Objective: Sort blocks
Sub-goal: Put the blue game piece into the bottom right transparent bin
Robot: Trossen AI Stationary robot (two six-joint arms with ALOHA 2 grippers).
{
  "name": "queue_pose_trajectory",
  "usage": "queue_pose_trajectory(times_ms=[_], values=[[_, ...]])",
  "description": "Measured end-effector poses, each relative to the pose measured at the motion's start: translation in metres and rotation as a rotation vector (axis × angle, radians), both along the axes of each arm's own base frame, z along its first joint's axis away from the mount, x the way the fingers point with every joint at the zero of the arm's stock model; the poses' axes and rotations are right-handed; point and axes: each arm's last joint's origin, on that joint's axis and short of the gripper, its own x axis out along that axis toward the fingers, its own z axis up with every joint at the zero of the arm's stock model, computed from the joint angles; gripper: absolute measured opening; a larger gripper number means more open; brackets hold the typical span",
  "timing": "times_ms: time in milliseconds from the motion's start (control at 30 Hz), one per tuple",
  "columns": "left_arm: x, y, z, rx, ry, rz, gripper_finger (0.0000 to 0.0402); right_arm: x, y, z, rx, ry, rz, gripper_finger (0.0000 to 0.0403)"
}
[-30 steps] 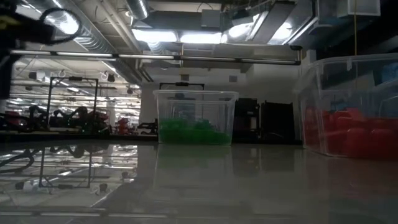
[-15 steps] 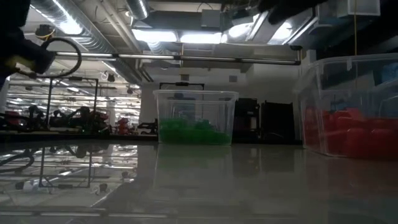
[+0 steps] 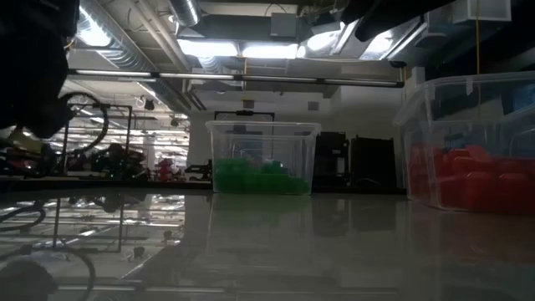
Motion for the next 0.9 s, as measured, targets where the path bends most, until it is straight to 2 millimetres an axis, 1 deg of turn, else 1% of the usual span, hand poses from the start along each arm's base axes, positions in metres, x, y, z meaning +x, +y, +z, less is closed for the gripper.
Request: queue_pose_trajectory(times_ms=[167,300,600,767,900], values=[[0.003,-0.002,-0.015,-0.084,0.078,-0.070,0.0005,0.000,0.001,0.000,0.018,0.012,0.008,0.0344],[0.009,-0.006,-0.014,-0.099,0.079,-0.076,0.0004,0.000,0.001,-0.001,0.035,0.023,0.014,0.0344],[0.035,-0.021,0.011,-0.229,-0.195,0.017,0.0005,0.000,0.002,0.000,0.044,0.017,0.016,0.0344],[0.052,-0.023,0.016,-0.288,-0.321,0.039,0.0002,0.001,0.002,0.000,0.052,0.007,0.016,0.0344],[0.068,-0.023,0.019,-0.342,-0.448,0.012,0.0004,0.002,0.002,0.000,0.046,-0.005,0.012,0.0344]])
